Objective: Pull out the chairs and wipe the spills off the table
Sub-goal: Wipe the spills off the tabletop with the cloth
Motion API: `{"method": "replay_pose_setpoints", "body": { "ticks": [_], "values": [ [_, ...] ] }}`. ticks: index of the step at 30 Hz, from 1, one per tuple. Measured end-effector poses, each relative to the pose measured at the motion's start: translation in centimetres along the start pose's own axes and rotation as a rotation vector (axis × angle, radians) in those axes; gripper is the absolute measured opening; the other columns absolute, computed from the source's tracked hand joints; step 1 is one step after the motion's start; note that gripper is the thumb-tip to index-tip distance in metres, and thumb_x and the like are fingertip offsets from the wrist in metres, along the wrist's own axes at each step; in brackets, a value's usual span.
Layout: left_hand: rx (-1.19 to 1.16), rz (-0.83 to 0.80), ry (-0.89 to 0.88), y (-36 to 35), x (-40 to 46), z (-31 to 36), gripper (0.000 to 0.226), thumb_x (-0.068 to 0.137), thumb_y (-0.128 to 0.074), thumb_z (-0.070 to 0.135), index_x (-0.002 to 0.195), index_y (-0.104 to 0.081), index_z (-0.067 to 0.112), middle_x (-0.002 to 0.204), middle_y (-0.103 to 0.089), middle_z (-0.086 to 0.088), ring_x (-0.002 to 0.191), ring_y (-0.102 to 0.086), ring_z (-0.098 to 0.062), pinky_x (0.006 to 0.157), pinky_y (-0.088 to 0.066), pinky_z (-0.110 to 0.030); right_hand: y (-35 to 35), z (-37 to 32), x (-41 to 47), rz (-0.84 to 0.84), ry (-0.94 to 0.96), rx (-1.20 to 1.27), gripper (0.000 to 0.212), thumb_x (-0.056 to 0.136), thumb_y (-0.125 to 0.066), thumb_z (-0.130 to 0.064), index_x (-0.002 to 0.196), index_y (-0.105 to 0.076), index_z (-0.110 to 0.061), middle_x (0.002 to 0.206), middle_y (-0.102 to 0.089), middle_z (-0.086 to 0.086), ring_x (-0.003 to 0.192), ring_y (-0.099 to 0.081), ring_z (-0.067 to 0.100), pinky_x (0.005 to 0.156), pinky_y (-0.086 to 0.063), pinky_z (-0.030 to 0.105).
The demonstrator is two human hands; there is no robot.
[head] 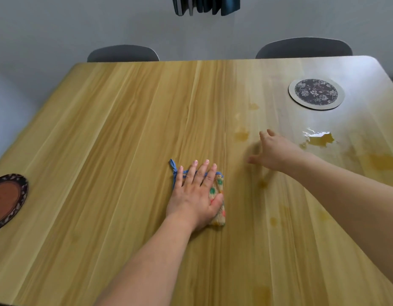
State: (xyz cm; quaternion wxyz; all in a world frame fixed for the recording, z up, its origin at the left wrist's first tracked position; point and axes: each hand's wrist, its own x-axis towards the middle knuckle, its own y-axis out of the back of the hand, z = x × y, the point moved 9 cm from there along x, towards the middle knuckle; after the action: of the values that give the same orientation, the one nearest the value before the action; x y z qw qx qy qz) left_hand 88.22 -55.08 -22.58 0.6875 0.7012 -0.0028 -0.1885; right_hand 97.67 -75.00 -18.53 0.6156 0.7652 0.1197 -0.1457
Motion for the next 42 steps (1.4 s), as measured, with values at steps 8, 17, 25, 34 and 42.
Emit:
{"method": "replay_pose_setpoints", "body": {
  "ticks": [8,17,25,34,42],
  "values": [
    [-0.012,0.007,0.056,1.6,6.7,-1.8,0.073,0.097,-0.012,0.06,0.152,0.024,0.029,0.16,0.029,0.008,0.147,0.029,-0.016,0.119,0.016,-0.05,-0.2,0.4,3.7,-0.169,-0.072,-0.158,0.111,0.07,-0.07,-0.067,0.148,-0.024,-0.002,0.146,-0.029,0.014,0.134,-0.033,0.034,0.107,-0.038,0.045],
    [-0.012,-0.002,0.057,2.5,9.2,-1.9,0.073,0.095,-0.009,0.06,0.152,0.026,0.028,0.159,0.033,0.008,0.145,0.033,-0.016,0.119,0.016,-0.05,2.0,-0.8,4.5,-0.226,0.029,-0.407,0.077,0.069,-0.066,-0.072,0.126,-0.055,-0.02,0.123,-0.042,0.005,0.101,-0.054,0.022,0.072,-0.045,0.03],
    [0.023,-0.001,0.011,3.3,11.8,-2.0,0.073,0.096,-0.009,0.061,0.152,0.026,0.028,0.159,0.033,0.007,0.144,0.035,-0.017,0.118,0.019,-0.049,4.7,0.2,8.8,-0.258,0.031,-0.219,0.044,0.08,-0.067,-0.052,0.074,-0.055,-0.01,0.074,-0.054,0.0,0.077,-0.056,0.025,0.069,-0.046,0.029],
    [0.015,0.007,-0.007,4.3,15.1,-2.2,0.073,0.096,-0.007,0.061,0.152,0.026,0.029,0.159,0.033,0.008,0.144,0.035,-0.016,0.119,0.017,-0.049,9.6,2.5,14.5,0.248,0.044,0.191,0.039,0.095,-0.048,-0.033,0.129,-0.06,-0.019,0.126,-0.063,0.006,0.113,-0.059,0.026,0.09,-0.049,0.034],
    [0.002,0.032,0.007,5.8,21.2,-3.1,0.073,0.096,-0.012,0.061,0.154,0.021,0.03,0.162,0.026,0.009,0.147,0.028,-0.015,0.119,0.015,-0.049,10.7,2.7,20.0,0.308,0.075,0.232,0.043,0.097,-0.047,-0.029,0.137,-0.054,-0.016,0.144,-0.05,0.003,0.133,-0.044,0.024,0.106,-0.037,0.036]
  ]
}}
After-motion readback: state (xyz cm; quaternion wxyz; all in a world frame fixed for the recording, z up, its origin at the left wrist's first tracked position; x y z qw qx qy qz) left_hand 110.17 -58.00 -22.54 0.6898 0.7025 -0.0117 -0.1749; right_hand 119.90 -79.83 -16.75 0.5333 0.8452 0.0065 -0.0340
